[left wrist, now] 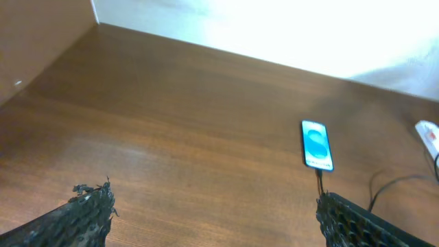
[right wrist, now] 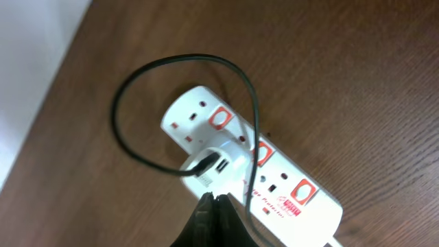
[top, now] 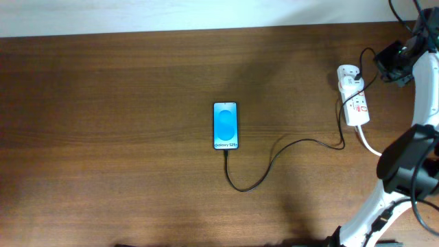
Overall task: Plug charger to phone and switch on socket
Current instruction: 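Press the red switch on the white power strip with the right gripper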
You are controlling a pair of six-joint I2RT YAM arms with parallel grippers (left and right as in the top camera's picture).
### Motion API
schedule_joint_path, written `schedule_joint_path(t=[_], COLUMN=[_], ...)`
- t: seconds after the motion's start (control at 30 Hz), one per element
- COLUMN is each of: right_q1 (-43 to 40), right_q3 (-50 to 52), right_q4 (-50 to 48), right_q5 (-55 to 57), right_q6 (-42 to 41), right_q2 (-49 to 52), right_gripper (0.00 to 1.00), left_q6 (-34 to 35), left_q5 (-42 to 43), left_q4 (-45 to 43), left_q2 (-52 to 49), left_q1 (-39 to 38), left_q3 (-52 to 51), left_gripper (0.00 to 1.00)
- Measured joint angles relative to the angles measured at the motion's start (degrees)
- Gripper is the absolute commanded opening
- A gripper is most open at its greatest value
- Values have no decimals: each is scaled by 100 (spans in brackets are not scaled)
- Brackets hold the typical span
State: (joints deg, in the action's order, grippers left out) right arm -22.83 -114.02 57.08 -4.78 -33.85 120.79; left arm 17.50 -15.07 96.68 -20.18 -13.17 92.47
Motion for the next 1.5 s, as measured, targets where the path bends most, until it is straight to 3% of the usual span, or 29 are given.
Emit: schedule_joint_path(t=[0.27, 1.07, 1.33, 1.5], right_q1=[0, 129, 125, 219], right_q3=[-9, -105, -396, -562], right_q4=[264, 157, 450, 1246], right_q5=[-70, 83, 61, -374], right_q6=[-87, -216, 4, 398], right_q2=[1102, 1475, 1674, 1742], right_gripper=[4, 4, 4, 4], left_q6=[0, 0, 0, 0], left_q5=[0, 2, 2, -4], left_q4=[0, 0, 0, 0], left_q2=[616, 841, 841, 861], left_q1=[509, 662, 662, 741], left_q3=[-2, -4, -4, -7], left_gripper=[99, 99, 99, 99])
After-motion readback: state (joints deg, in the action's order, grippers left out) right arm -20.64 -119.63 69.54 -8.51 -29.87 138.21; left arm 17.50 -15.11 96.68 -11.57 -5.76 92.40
